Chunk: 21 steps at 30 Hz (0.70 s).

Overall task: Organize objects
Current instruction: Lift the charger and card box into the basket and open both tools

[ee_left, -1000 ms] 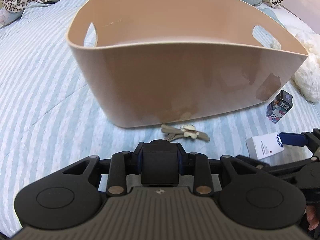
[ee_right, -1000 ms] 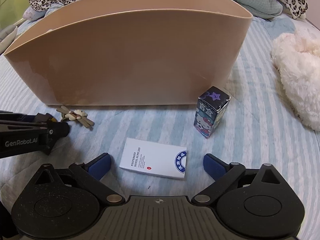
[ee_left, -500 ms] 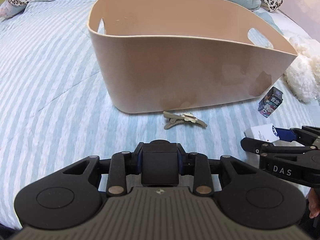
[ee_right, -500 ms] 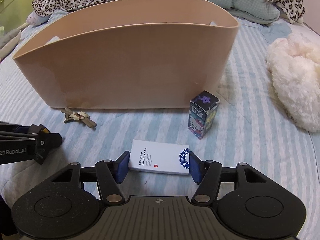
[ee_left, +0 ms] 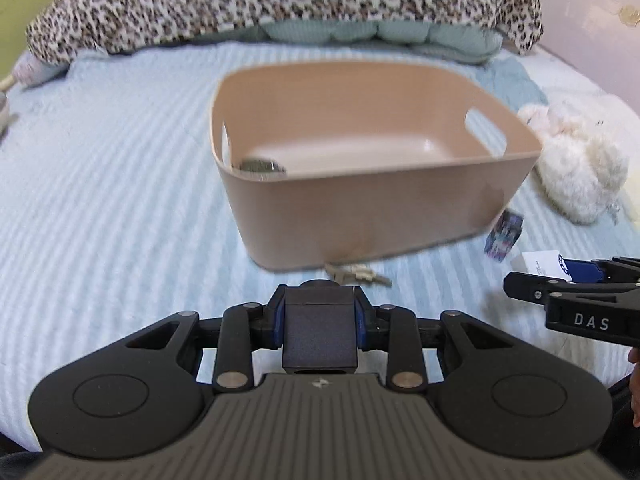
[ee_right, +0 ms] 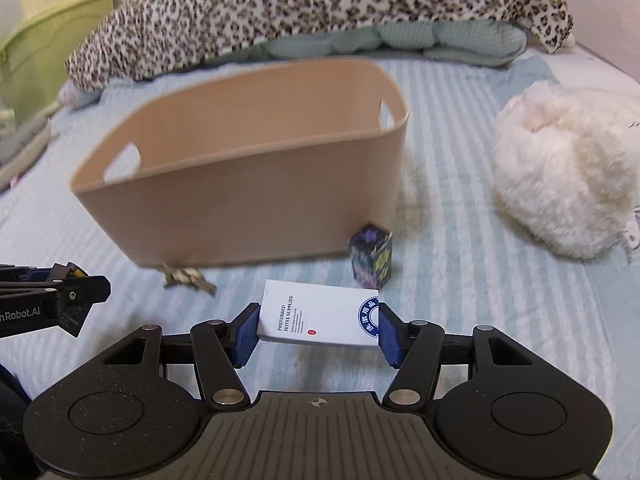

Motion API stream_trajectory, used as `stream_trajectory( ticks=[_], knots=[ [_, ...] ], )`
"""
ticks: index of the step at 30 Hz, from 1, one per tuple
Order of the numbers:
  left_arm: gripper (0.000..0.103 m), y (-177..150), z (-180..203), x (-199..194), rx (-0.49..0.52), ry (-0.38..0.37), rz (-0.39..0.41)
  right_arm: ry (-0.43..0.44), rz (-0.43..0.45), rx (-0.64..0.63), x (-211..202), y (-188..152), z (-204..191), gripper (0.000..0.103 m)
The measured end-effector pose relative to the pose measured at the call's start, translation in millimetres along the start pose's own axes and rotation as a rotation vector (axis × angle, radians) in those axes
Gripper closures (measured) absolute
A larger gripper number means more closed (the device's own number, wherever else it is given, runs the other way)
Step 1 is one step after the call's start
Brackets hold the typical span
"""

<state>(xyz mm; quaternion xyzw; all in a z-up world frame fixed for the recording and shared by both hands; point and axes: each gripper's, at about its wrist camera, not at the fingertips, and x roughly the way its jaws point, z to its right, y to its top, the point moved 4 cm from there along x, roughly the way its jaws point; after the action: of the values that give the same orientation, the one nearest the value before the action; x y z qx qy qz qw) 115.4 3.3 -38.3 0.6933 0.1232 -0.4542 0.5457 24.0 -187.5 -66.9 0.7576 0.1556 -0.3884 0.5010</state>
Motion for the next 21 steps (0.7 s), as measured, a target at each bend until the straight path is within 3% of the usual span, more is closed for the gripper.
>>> stream_trajectory(
  ticks=[12,21],
  knots=[
    [0.069,50.0,3.1,-41.4,0.017,0.009,0.156,0.014,0.187,0.035,-42.2,60.9,11.2,0.046],
    [0.069,95.1,2.7,-33.4,0.033,0.049,0.232,0.015,0.254,0.002,-31.7,107.9,4.0,0.046]
  ],
)
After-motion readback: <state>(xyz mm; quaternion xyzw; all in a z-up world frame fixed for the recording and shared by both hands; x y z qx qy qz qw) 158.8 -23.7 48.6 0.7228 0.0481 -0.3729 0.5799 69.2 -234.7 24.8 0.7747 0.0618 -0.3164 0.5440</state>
